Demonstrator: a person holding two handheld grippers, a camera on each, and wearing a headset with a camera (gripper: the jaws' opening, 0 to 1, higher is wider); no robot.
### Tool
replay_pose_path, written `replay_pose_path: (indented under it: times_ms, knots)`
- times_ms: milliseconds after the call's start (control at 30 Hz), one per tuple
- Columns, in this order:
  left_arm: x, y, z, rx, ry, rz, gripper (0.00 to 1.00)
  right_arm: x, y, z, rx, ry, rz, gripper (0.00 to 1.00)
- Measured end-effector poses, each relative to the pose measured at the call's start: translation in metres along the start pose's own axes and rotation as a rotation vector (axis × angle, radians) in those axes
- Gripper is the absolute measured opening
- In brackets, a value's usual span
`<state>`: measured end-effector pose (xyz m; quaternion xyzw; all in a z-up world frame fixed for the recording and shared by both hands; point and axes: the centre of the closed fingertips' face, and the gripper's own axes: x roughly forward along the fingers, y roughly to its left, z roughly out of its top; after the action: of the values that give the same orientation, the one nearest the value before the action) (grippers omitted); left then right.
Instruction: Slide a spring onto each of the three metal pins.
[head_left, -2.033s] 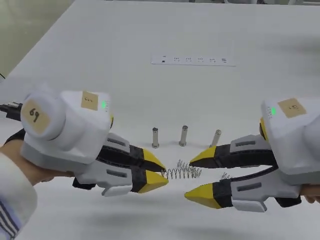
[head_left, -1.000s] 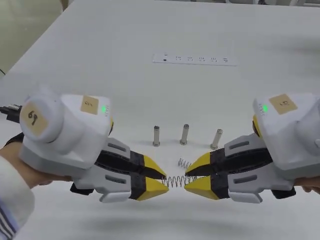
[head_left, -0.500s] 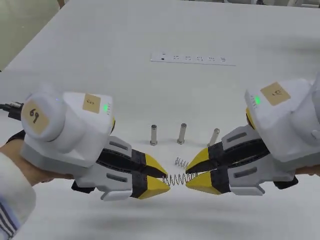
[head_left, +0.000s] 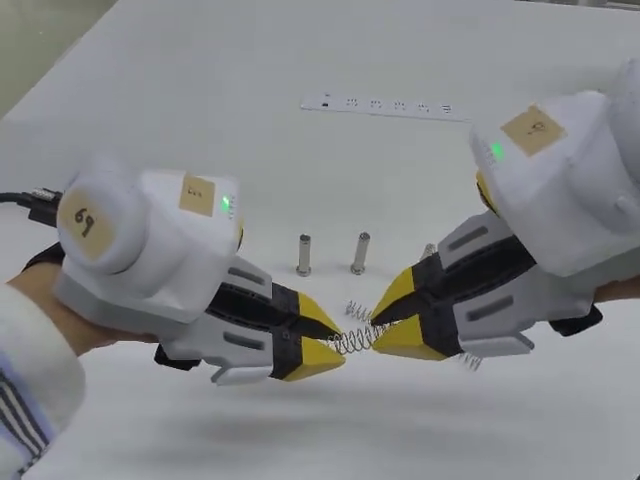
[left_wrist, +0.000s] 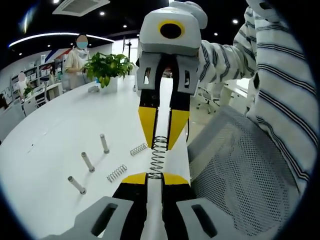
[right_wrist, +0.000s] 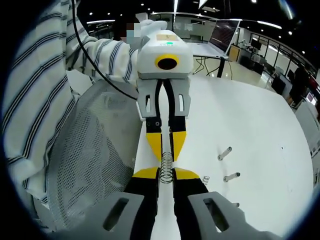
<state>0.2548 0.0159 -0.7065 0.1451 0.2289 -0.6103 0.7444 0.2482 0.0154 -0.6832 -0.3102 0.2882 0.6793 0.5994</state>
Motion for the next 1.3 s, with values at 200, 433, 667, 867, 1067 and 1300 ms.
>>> replay_pose_path:
  times_ms: [200, 433, 667, 867, 1067, 1300]
  knots:
    - [0.003, -0.005, 0.004, 0.001, -0.027, -0.007, 0.02, -0.006, 0.003, 0.008, -0.032, 0.014, 0.008, 0.07]
    - [0.011, -0.008, 0.008, 0.002, -0.048, -0.006, 0.02, -0.008, 0.004, 0.000, -0.076, 0.112, 0.032, 0.07]
    - [0.014, -0.011, 0.010, -0.016, -0.077, 0.000, 0.02, -0.010, 0.007, -0.001, -0.099, 0.195, 0.053, 0.07]
    - [0.016, -0.013, 0.014, -0.020, -0.101, 0.010, 0.02, -0.012, 0.009, 0.003, -0.114, 0.224, 0.057, 0.06]
    - [0.022, -0.019, 0.016, -0.002, -0.123, 0.003, 0.02, -0.013, 0.011, 0.000, -0.132, 0.258, 0.069, 0.06]
    - [0.023, -0.017, 0.020, -0.028, -0.151, 0.006, 0.02, -0.018, 0.010, -0.002, -0.127, 0.272, 0.059, 0.07]
